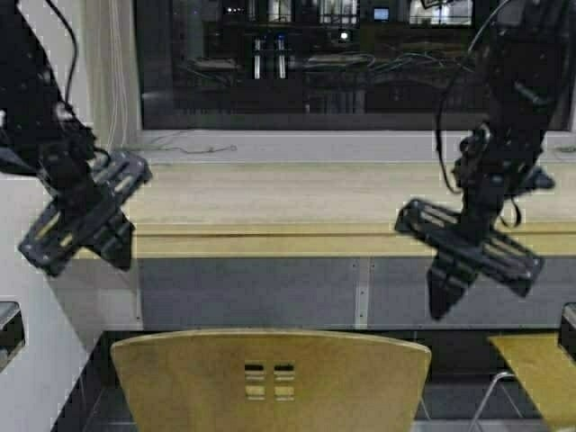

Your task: Push the chairs under the table

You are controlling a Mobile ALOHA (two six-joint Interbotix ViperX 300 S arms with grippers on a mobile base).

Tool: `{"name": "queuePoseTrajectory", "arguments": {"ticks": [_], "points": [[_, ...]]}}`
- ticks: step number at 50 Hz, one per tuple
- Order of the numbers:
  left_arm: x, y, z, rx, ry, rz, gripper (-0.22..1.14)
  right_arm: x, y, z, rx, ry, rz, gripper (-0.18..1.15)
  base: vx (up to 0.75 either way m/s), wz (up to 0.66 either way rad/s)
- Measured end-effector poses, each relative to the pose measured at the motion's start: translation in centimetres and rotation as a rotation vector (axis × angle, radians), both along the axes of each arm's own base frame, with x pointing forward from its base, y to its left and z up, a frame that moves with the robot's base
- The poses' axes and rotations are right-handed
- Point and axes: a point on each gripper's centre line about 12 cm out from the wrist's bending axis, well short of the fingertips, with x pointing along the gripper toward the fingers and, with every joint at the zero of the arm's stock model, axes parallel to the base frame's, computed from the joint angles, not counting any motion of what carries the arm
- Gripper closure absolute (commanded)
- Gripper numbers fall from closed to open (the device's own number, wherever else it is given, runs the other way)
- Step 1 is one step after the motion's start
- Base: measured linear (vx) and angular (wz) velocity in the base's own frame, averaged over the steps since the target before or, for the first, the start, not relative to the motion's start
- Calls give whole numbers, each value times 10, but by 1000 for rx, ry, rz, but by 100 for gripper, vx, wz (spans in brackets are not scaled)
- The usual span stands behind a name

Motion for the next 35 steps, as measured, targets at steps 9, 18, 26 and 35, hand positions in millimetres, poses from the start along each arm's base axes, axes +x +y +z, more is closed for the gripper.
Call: {"name": "queuePoseTrajectory", "arguments": {"ticks": [9,18,26,35], "points": [[8,-11,-8,-10,56,-15,11,3,10,-5,14,68,-5,11,3,0],[17,-19,-22,-29,120,18,0,26,21,0,72,47,-102,-1,0,-1],[19,-19,-35,-49,166,104,0,38,28,1,143,51,-273,-1,0,0],[26,-21,-50,-59,195,161,0,41,30,-13,177,94,-409,0,0,0]]}}
